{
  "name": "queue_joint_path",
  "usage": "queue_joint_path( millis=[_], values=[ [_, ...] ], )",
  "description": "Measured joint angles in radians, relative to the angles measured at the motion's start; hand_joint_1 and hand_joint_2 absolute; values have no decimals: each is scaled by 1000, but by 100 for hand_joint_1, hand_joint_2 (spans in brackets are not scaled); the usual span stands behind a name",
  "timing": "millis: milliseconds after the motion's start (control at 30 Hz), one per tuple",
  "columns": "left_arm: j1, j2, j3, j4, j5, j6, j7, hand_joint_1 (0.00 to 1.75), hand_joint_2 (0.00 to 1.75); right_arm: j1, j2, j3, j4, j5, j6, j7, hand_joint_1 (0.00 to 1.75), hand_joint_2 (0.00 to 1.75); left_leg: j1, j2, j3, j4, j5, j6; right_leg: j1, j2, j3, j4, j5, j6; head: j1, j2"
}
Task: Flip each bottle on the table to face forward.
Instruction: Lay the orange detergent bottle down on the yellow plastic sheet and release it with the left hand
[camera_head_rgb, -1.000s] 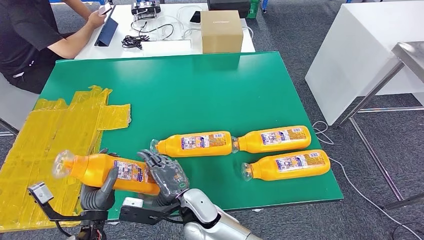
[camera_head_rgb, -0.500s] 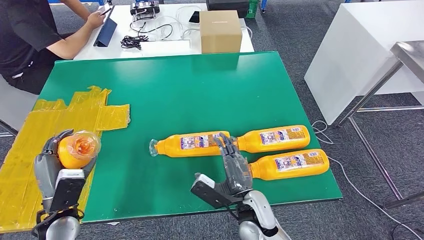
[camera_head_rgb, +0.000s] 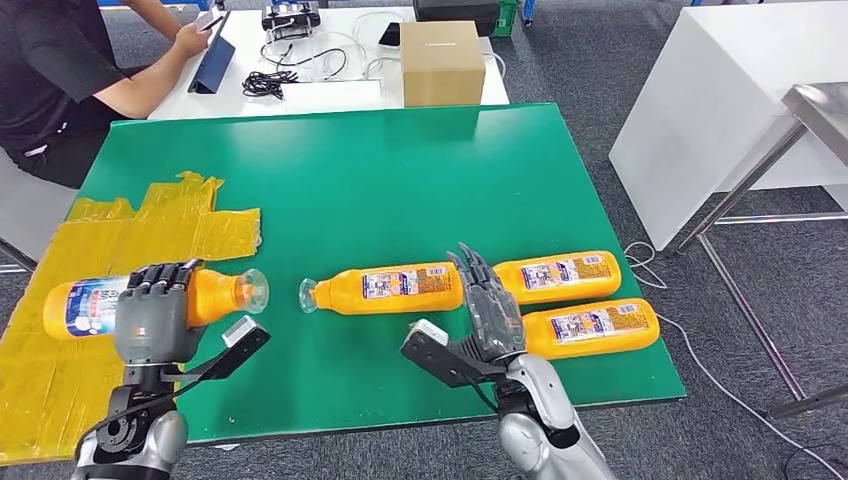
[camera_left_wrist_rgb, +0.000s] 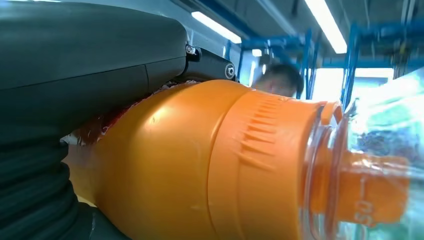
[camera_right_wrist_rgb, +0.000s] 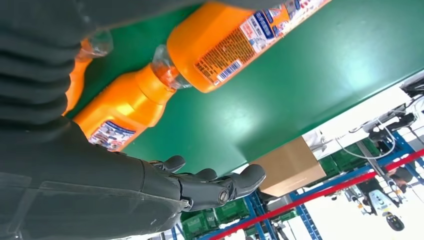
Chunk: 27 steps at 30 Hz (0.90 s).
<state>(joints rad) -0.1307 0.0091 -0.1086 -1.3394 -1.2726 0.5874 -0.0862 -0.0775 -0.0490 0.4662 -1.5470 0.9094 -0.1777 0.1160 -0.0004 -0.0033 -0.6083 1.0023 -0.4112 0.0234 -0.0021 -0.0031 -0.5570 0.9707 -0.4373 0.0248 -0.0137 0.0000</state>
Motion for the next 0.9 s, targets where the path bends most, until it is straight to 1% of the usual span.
queue_joint_path(
  millis=[167, 300, 400, 633, 667, 700, 767, 800, 833, 900],
  values=[
    [-35, 14, -22, 98, -7, -2, 12, 175, 175, -14, 0, 0, 3, 0, 7, 1, 0, 175, 0, 0, 0, 0, 0, 0, 0, 0, 0, 0, 0, 0, 0, 0],
    [-61, 22, -31, 158, -16, -46, 42, 175, 175, -20, 0, 0, 7, 1, 14, 2, 0, 175, 0, 0, -1, 0, 0, 0, 0, 0, -1, 0, 0, 0, 0, 0],
    [-105, 33, -35, 259, -22, -63, 64, 175, 175, -32, 1, 4, 14, 1, 26, 2, 0, 175, 0, 0, -1, 0, 1, 0, 0, 0, 0, 0, 0, 0, 0, 0],
    [-190, 64, -23, 475, 19, -66, 72, 175, 175, -48, 1, 19, 37, 0, 32, 3, 0, 175, 0, 0, -1, 0, 2, -1, 0, 0, 0, 1, 0, 0, 0, 0],
    [-198, 67, -19, 493, 22, -66, 74, 166, 175, -50, 1, 21, 40, 0, 34, 3, 0, 175, 0, 0, -1, 0, 2, -1, 0, 0, -1, 1, 0, 0, 0, 0],
    [-204, 70, -16, 508, 24, -65, 76, 123, 175, -51, 1, 22, 43, 0, 35, 3, 0, 175, 0, 0, -1, 0, 2, -1, 0, 0, -1, 1, 0, 0, 0, 0],
    [-214, 74, -12, 532, 27, -65, 78, 35, 87, -52, 1, 25, 48, 0, 38, 4, 0, 175, 0, -1, -1, 0, 2, -1, 0, 0, -1, 1, 0, 0, 0, 0],
    [-218, 76, -10, 540, 26, -64, 82, 0, 44, -53, 1, 26, 51, 1, 40, 4, 0, 175, 0, -1, -1, 0, 2, -1, 0, -1, 0, 1, 0, 0, 0, 0],
    [-223, 77, -9, 547, 22, -64, 90, 0, 0, -54, 1, 27, 53, 2, 42, 5, 0, 175, 0, -1, -1, 0, 2, -1, 0, -1, 0, 1, 0, 0, 0, 0],
    [-236, 79, -5, 560, 6, -64, 119, 0, 0, -58, 1, 28, 58, 8, 49, 13, 0, 175, 0, -1, -1, 0, 2, -1, 0, -1, 0, 1, 0, 0, 0, 0]
  ],
)
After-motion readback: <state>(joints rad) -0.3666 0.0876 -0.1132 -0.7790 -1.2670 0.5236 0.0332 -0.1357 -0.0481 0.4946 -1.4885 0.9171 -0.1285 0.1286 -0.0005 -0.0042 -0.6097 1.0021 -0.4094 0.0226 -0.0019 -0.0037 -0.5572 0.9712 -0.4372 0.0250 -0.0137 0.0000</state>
